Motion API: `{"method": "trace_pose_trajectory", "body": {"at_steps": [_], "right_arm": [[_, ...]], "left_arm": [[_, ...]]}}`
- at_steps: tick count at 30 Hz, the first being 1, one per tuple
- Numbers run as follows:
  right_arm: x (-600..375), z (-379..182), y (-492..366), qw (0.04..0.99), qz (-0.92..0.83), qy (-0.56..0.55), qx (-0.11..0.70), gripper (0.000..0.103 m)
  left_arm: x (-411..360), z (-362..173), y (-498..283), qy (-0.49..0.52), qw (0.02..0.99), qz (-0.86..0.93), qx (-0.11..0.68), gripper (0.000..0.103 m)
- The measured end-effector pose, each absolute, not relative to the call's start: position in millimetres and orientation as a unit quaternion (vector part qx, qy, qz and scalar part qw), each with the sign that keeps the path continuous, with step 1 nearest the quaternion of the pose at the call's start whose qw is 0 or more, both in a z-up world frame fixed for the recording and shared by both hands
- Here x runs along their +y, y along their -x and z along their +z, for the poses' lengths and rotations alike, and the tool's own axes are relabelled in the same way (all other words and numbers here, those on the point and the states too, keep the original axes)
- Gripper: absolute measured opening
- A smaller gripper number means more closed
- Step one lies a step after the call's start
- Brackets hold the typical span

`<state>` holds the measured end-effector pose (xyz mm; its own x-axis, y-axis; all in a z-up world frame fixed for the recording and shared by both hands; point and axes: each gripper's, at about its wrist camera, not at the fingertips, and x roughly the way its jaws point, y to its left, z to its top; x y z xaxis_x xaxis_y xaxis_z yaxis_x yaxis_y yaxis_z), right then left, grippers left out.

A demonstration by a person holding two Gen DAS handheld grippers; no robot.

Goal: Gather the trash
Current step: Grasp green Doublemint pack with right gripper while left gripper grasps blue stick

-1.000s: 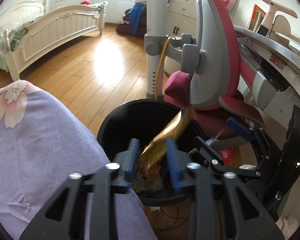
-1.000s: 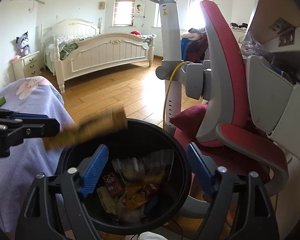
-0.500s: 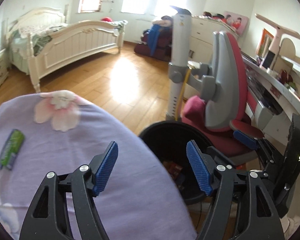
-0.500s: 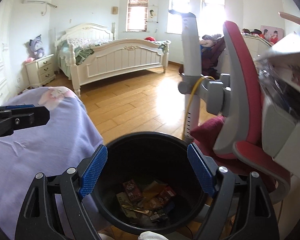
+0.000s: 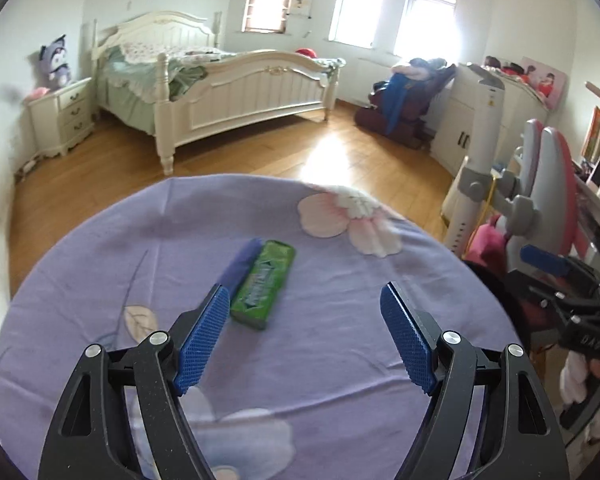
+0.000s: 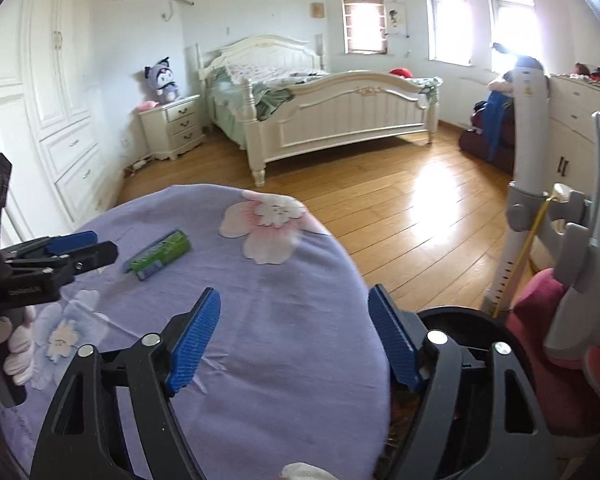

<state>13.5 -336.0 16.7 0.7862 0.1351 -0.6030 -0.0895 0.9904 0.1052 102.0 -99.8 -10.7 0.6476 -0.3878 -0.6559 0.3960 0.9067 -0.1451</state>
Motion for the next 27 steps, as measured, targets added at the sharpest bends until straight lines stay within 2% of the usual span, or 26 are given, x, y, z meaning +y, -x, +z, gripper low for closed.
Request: {"method": "trace_pose_trajectory", "body": {"at_steps": [3,8,17,20,27], "right_arm": [[-316,15,-36,0.928,0.099,-0.062,0.352,0.064],[-280,10,-69,0.906,0.139,-0.079,0.391,0.064],[-239,-4,-106,0.876,0.167,-0.104,0.441,0.064],[-234,-6,-114,0.869,0.17,-0.112,0.451,0.064],[-210,-20,-143,0.858,0.16,-0.093,0.479,0.063]], "left_arm": [[-78,-24,-122,-0.037,0.898,-0.214,0.382,0.066],[-58,-44,-150,-0.069,0.882,-0.225,0.409,0.052],[-68,-49,-170,-0.123,0.867,-0.266,0.404,0.044],[-59,-52,-173,-0.097,0.861,-0.274,0.417,0.044],[-70,-67,-168,-0.14,0.858,-0.267,0.417,0.044]]}}
